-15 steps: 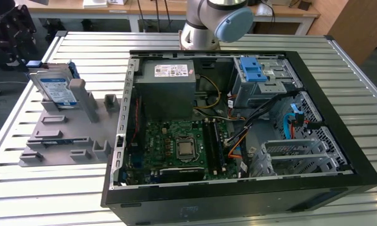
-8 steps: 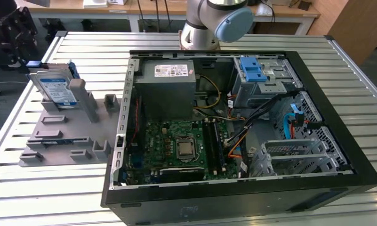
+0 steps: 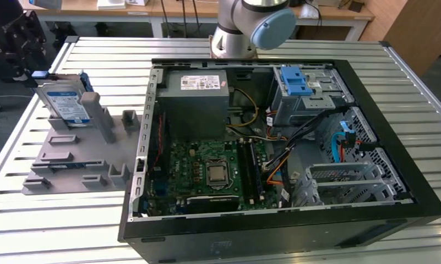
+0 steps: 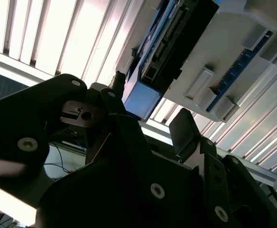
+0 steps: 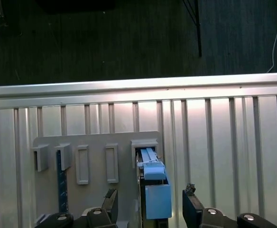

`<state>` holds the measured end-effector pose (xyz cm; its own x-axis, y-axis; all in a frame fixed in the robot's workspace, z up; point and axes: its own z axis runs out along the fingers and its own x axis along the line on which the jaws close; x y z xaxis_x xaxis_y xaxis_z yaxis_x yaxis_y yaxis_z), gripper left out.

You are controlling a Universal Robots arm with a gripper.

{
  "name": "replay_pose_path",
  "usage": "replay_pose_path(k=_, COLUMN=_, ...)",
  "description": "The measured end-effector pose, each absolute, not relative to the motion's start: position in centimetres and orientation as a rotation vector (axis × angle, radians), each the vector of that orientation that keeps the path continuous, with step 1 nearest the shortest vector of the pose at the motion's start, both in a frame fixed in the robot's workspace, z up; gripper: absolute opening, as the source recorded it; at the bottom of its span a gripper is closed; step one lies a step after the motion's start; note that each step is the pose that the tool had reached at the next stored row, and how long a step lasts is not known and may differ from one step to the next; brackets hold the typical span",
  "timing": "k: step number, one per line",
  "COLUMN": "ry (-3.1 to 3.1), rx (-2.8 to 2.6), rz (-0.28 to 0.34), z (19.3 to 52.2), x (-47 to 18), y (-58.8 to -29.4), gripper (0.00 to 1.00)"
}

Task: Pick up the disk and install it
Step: 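Pick up the disk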

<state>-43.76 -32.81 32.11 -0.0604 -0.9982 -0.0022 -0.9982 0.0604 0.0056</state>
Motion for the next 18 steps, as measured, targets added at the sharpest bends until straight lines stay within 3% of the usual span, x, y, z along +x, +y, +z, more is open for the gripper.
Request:
replay_pose_path(k=7, ry=-2.286, rx=2.152, rz=-0.009, z=31.8, x=-43.8, y=-32.8, gripper=0.63)
replay_pose_path(k=8, ry=-2.286, rx=2.152, rz=-0.009, z=31.7, x=-43.8, y=-32.8, gripper=0.56)
replay_pose_path(k=18, ry=-2.286, rx=2.152, rz=-0.009, z=30.6, x=-43.8, y=-32.7, gripper=0.56)
